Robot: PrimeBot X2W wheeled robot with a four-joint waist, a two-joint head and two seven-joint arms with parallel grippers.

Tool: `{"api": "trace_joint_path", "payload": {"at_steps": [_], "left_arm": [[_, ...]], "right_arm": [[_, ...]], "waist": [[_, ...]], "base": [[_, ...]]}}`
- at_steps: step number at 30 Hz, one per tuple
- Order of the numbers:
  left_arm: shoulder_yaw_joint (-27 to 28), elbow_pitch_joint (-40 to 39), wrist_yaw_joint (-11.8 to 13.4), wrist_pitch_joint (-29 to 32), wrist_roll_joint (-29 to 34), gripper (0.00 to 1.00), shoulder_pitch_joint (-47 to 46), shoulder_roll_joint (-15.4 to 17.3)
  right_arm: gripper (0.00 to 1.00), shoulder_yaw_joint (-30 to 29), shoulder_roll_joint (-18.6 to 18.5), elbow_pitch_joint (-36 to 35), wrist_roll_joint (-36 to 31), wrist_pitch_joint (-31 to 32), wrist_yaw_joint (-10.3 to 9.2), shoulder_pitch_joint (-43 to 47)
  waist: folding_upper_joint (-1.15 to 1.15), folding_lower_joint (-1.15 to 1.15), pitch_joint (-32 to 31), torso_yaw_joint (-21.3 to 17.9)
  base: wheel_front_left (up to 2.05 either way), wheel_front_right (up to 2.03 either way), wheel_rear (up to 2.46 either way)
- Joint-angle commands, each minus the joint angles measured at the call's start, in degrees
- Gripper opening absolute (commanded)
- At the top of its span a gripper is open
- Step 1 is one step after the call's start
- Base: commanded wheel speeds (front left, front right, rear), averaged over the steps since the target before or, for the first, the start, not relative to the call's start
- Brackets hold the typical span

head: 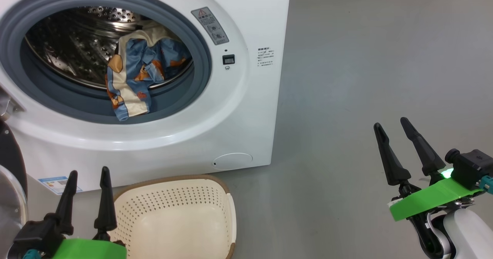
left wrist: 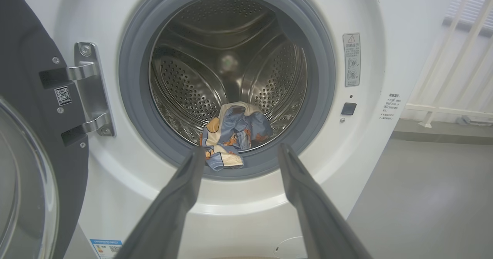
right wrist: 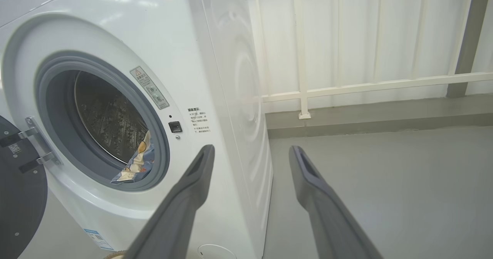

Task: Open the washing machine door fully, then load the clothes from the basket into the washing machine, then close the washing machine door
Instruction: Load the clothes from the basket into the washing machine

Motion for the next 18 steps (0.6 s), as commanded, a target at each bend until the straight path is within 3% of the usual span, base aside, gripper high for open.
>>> {"api": "trace_joint_path", "payload": {"at_steps": [1,18], "left_arm": [[1.90,-1.75,0.10,-0.36,0.28,1.00,-0.34,1.03],[0.63,1.99,1.24,2.94,0.54,1.00,-4.49,1.33]], "right_arm": [[1.00,0.56,-1.08,-1.15,-0.68,-0.46,0.25,0.27],[1.00,0.70,-0.94,-1.40,-0.47,-0.46,0.25,-0.47]], "waist": [[0.00,0.00,0.02,-0.03],[0.00,0.00,2.13,-0.74]], "base": [[0.00,0.00,0.00],[0.00,0.00,0.00]]}}
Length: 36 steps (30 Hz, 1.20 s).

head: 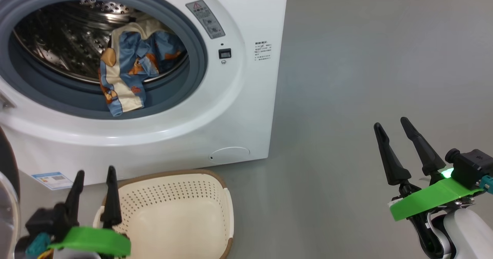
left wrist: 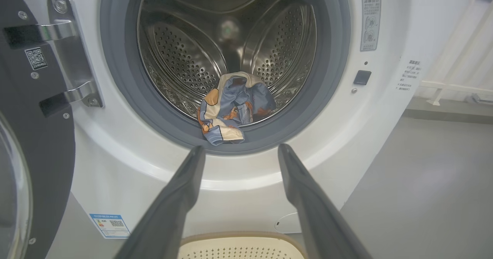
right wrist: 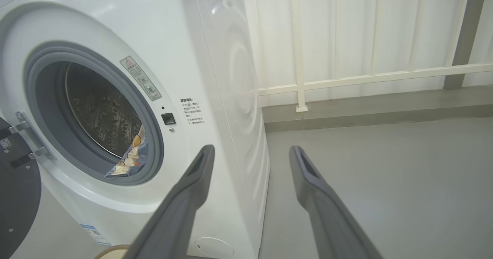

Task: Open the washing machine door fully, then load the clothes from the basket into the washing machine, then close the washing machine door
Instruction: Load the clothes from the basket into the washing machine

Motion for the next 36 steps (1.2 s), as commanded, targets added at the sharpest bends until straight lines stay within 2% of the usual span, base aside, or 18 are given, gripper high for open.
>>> {"api": "trace_joint_path", "payload": {"at_steps": [1,8,18,24,28,36], "left_arm": [[1.61,-0.40,0.26,0.45,0.56,1.00,-3.83,1.41],[1.91,8.17,-1.25,4.85,-1.55,1.00,-13.54,2.95],[4.05,20.61,-3.14,9.85,-3.92,1.00,-28.70,8.50],[4.80,24.57,-3.94,13.98,-5.02,1.00,-37.17,12.09],[4.73,26.63,-4.01,17.07,-5.23,1.00,-40.98,14.05],[3.44,31.15,-3.17,23.58,-5.03,1.00,-45.97,15.87]], "right_arm": [[1.00,0.75,-0.90,-1.47,-0.45,-0.46,0.25,-0.60],[1.00,1.35,-1.17,-1.94,-0.17,-0.46,0.25,-2.12],[1.00,0.51,-0.59,-3.08,0.40,-0.46,0.25,-4.30],[1.00,0.46,0.45,-3.90,0.64,-0.46,0.25,-6.37],[1.00,0.52,1.27,-3.96,0.74,-0.46,0.25,-7.41],[1.00,0.49,2.01,-3.86,0.94,-0.46,0.25,-8.17]], "waist": [[0.00,0.00,0.70,-0.31],[0.00,0.00,3.56,-2.23],[0.00,0.00,11.21,-6.19],[0.00,0.00,16.05,-8.16],[0.00,0.00,17.74,-9.49],[0.00,0.00,19.18,-11.32]], "base": [[0.00,0.00,0.00],[0.00,0.00,0.00],[0.00,0.00,0.00],[0.00,0.00,0.00],[0.00,0.00,0.00],[0.00,0.00,0.00]]}}
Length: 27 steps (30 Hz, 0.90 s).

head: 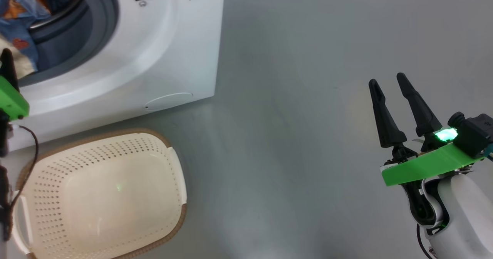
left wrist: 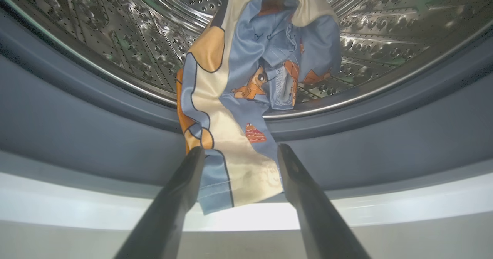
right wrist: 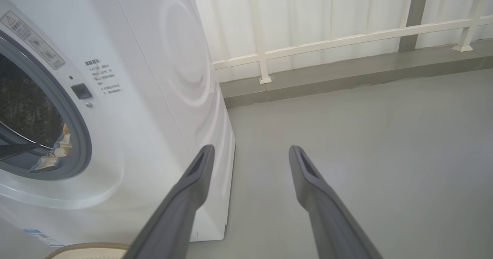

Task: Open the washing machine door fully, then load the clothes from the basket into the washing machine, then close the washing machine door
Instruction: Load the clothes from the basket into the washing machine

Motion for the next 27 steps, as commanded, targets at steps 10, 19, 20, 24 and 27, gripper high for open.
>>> {"api": "trace_joint_path", "payload": {"at_steps": [10,19,20,24,27], "left_arm": [[-1.52,4.58,2.85,5.71,2.49,1.00,-7.92,5.62],[-4.77,9.09,5.57,12.97,5.14,1.00,-11.49,6.79],[-4.94,9.53,5.79,13.91,5.17,1.00,-11.78,6.81],[-5.79,10.48,6.45,16.29,5.59,1.00,-12.49,7.08],[-5.62,10.65,6.32,16.81,5.10,0.45,-12.73,7.02]], "right_arm": [[1.00,0.70,0.17,-1.20,0.57,-0.46,0.25,-1.04],[1.00,0.01,0.65,-1.19,0.56,-0.46,0.25,-1.18],[1.00,-0.07,0.65,-1.22,0.56,-0.46,0.25,-1.18],[1.00,-0.41,0.74,-1.24,0.57,-0.46,0.25,-1.25],[1.00,-0.50,0.79,-1.26,0.56,-0.46,0.25,-1.32]], "waist": [[0.00,-0.01,2.53,-2.72],[0.00,-0.01,3.21,-3.37],[0.00,-0.01,3.28,-3.35],[0.00,-0.01,3.53,-3.26],[0.00,-0.01,3.65,-3.18]], "base": [[0.00,0.00,0.00],[0.00,0.00,0.00],[0.00,0.00,0.00],[0.00,0.00,0.00],[0.00,0.00,0.00]]}}
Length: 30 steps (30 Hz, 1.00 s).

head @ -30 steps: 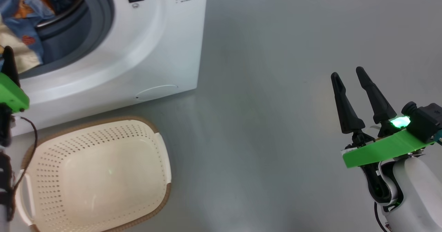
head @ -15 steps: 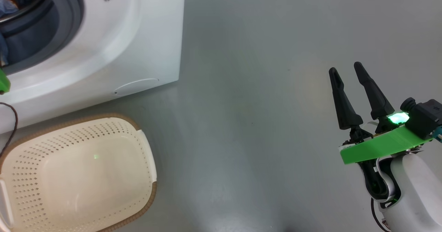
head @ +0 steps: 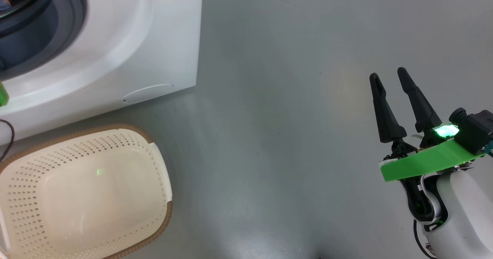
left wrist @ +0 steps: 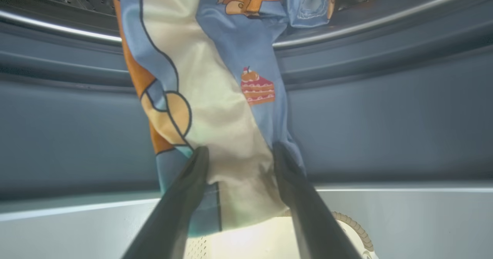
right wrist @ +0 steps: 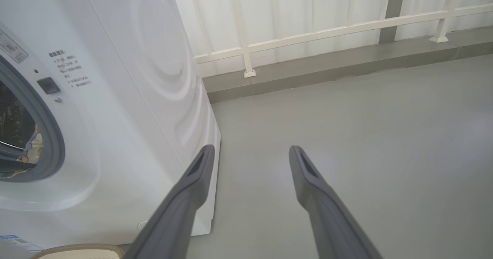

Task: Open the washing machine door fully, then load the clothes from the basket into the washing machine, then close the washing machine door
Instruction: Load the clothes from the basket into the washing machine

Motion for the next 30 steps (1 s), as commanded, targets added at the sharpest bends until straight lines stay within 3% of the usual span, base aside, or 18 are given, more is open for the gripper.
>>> {"api": "trace_joint_path", "payload": {"at_steps": [1,2,9,17,30], "left_arm": [[1.02,-1.03,0.08,0.02,-0.09,0.11,-1.67,3.30],[0.99,-0.97,-0.09,-0.07,-0.17,0.00,-1.76,3.46],[0.85,0.42,-2.90,-3.01,-0.95,0.00,-2.73,4.42],[-0.02,0.34,-8.03,-12.82,-1.27,0.00,-5.91,4.36],[-2.69,2.92,-9.65,-26.48,1.22,0.00,-15.30,5.77]], "right_arm": [[1.00,0.43,-0.54,-1.29,0.49,-0.46,0.25,-0.51],[1.00,0.42,-0.53,-1.29,0.50,-0.46,0.25,-0.56],[1.00,0.42,-0.44,-1.13,0.55,-0.46,0.25,-0.89],[1.00,0.49,-0.56,-1.49,0.64,-0.46,0.25,-1.13],[1.00,0.30,0.22,-2.11,1.34,-0.46,0.25,-1.58]], "waist": [[0.00,0.00,0.08,0.07],[0.00,0.00,0.16,0.10],[0.00,0.00,0.53,0.43],[0.00,0.00,1.11,0.79],[0.00,0.00,6.89,-3.10]], "base": [[0.00,0.00,0.00],[0.00,0.00,0.00],[0.00,0.00,0.00],[0.00,0.00,0.00],[0.00,0.00,0.00]]}}
